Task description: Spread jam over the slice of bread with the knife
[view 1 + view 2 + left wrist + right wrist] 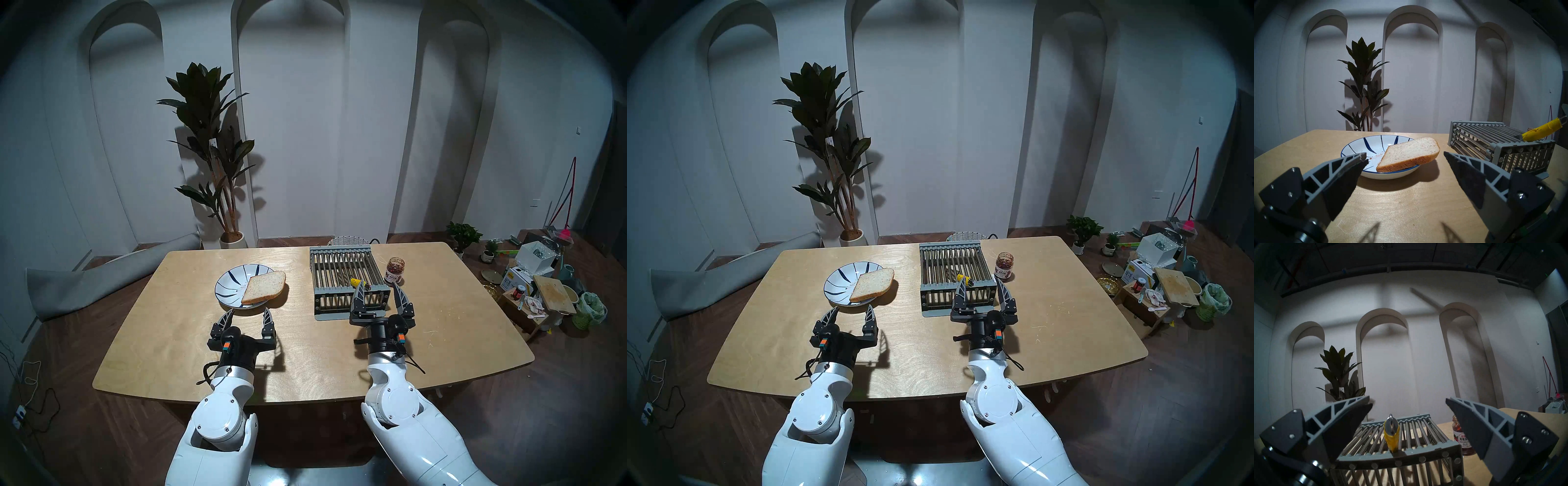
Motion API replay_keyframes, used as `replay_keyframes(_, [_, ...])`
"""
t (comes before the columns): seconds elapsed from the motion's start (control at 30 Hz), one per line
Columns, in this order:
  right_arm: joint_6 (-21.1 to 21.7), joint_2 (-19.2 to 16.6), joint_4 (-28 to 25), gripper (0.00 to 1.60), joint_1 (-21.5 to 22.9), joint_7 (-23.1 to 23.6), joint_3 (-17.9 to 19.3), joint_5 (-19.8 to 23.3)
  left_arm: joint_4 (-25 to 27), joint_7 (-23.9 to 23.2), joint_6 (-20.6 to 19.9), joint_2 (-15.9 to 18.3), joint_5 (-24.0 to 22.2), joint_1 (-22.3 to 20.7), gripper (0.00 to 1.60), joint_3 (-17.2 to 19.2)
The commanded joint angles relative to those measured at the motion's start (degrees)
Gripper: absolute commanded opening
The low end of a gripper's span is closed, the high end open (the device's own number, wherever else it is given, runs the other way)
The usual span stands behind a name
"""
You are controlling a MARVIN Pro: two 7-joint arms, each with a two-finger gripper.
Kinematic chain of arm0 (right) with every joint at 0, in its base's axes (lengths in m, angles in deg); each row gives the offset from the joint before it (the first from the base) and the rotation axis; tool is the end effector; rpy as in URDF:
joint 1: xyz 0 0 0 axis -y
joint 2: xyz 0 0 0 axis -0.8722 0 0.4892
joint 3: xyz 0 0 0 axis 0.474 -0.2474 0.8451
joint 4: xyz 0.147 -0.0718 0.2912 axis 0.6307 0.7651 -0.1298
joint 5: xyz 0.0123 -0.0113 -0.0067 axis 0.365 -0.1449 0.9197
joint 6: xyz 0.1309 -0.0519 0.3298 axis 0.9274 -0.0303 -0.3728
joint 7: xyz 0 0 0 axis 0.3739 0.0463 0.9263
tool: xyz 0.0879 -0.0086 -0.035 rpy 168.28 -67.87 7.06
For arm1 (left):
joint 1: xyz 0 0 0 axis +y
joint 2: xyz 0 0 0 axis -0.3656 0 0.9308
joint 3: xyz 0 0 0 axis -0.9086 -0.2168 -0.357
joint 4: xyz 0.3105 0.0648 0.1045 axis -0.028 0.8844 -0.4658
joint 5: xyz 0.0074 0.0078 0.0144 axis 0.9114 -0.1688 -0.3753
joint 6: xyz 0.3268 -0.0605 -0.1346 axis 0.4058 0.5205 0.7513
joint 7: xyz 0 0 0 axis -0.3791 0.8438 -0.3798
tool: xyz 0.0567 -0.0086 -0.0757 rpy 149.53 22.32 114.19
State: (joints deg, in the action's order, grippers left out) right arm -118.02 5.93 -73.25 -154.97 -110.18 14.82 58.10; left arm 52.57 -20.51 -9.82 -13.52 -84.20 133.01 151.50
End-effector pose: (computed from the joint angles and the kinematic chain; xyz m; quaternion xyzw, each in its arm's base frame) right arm 0.3978 0.0810 -0.4005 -0.5503 0.0635 -0.8311 0.0489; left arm 0.3386 -0.0265 -0.3962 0.7054 0.0158 0.7086 0.0100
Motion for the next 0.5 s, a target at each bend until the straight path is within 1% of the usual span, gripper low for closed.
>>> replay_keyframes(0.0, [-3.52, 3.3, 2.86, 1.6, 5.09, -0.97, -0.29, -1.31, 1.37, -0.08, 0.89, 0.23, -0.03, -0.15, 1.6, -0.18])
replay_keyframes(0.07, [-3.51, 3.51, 3.25, 1.6, 5.41, -1.18, -0.37, -1.46, 1.38, -0.07, 0.89, 0.22, -0.01, -0.15, 1.6, -0.2])
replay_keyframes(0.13, [-2.55, 4.19, 4.36, 1.6, 6.22, -2.48, -0.3, -2.92, 1.62, 0.11, 0.8, 0.33, 0.0, -0.11, 1.6, -0.4])
replay_keyframes(0.2, [-2.53, 4.62, 4.96, 1.6, 6.5, -3.17, -0.21, -3.32, 1.69, 0.19, 0.78, 0.37, 0.0, -0.1, 1.6, -0.46])
replay_keyframes(0.27, [-1.39, 4.65, 5.28, 1.6, 6.75, -3.3, -0.36, -3.16, 1.89, 0.35, 0.72, 0.43, -0.01, -0.04, 1.6, -0.58])
replay_keyframes(0.3, [1.02, 4.6, 4.74, 1.6, 6.67, -4.02, -0.3, -3.72, 2.01, 0.58, 0.68, 0.49, 0.01, -0.01, 1.6, -0.7])
replay_keyframes(0.33, [2.12, 4.42, 4.5, 1.6, 6.64, -4.41, -0.24, -4.52, 2.05, 0.67, 0.66, 0.5, 0.03, 0.0, 1.6, -0.74])
replay_keyframes(0.37, [3.52, 4.32, 4.09, 1.6, 6.52, -4.59, -0.3, -4.42, 2.1, 0.8, 0.63, 0.53, 0.02, 0.01, 1.6, -0.8])
replay_keyframes(0.4, [5.1, 4.2, 3.53, 1.6, 6.38, -4.27, -0.36, -3.27, 2.13, 0.89, 0.6, 0.55, 0.03, 0.01, 1.6, -0.84])
replay_keyframes(0.47, [6.89, 3.83, 2.85, 1.6, 6.38, -4.35, -0.39, -3.45, 2.21, 1.07, 0.52, 0.59, 0.04, 0.02, 1.6, -0.93])
